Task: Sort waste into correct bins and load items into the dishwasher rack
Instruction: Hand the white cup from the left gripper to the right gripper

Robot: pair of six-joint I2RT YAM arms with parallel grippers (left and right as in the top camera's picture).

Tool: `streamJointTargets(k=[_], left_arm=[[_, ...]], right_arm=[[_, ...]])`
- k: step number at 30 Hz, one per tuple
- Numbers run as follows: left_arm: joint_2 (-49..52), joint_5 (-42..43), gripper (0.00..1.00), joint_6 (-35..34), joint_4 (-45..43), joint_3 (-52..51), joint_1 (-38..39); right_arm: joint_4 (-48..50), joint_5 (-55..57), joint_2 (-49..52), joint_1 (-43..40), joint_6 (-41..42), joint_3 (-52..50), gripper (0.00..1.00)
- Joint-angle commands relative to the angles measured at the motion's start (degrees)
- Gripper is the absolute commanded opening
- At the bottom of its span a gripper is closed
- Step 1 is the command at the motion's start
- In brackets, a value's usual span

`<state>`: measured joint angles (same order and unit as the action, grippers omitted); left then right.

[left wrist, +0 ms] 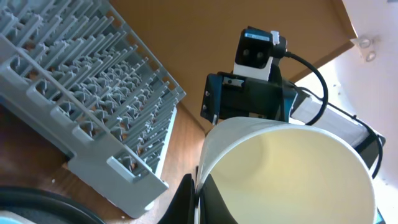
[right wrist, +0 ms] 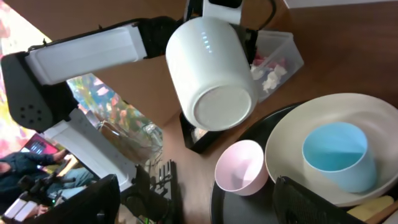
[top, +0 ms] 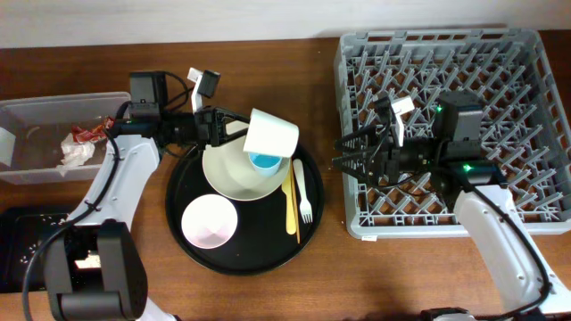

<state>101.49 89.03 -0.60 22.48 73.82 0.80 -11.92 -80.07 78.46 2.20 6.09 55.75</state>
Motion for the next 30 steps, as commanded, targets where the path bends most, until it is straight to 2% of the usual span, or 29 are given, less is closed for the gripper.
streamJointTargets(k=[1, 3, 5, 6, 8, 10, 13, 15, 23, 26, 30], left_arm=[[0.13, 0.74, 0.00, -3.45, -2.60, 0.37, 1.49], [0.13, -5.33, 0.00, -10.69, -4.17, 0.37, 2.84], [0.13, -5.42, 0.00, -23.15, -15.26, 0.37, 5.38], [0.13, -5.46, 0.00, -26.97, -18.67, 0.37, 6.10], [0.13, -5.27, 0.01, -27.23, -18.95, 0.37, 6.36], [0.13, -2.71, 0.00, -27.28, -18.73, 0.37, 6.40], [0.37, -3.65, 0.00, -28.55, -14.01, 0.35, 6.29], [1.70, -4.48, 0.00, -30.51, -13.46, 0.35, 6.19], [3.41, -3.06, 0.00, -30.69, -13.44, 0.35, 6.23], [3.41, -2.93, 0.00, -30.64, -13.46, 0.35, 6.29], [3.41, -2.89, 0.00, -30.67, -13.81, 0.35, 6.36]], right_arm=[[0.63, -2.25, 1.42, 0.52, -2.84, 0.87, 0.82], [0.61, 1.90, 1.53, 3.41, -2.25, 0.87, 0.82], [1.57, 10.75, 1.53, 6.23, 3.06, 0.87, 0.82], [3.28, 10.73, 1.53, 6.43, 4.42, 0.87, 0.82], [4.13, 10.73, 1.53, 6.43, 4.94, 0.87, 0.83], [8.17, 8.55, 1.53, 6.43, 4.94, 0.85, 0.91], [12.92, 2.05, 1.53, 6.43, 4.72, 0.83, 0.90], [12.90, 2.08, 1.53, 6.43, 3.80, 0.79, 0.90], [13.60, 5.77, 5.38, 6.47, -0.17, 0.68, 0.90], [18.29, 5.73, 7.54, 6.49, -0.09, 0.68, 0.91], [19.93, 5.73, 7.54, 6.49, -0.07, 0.68, 0.91]])
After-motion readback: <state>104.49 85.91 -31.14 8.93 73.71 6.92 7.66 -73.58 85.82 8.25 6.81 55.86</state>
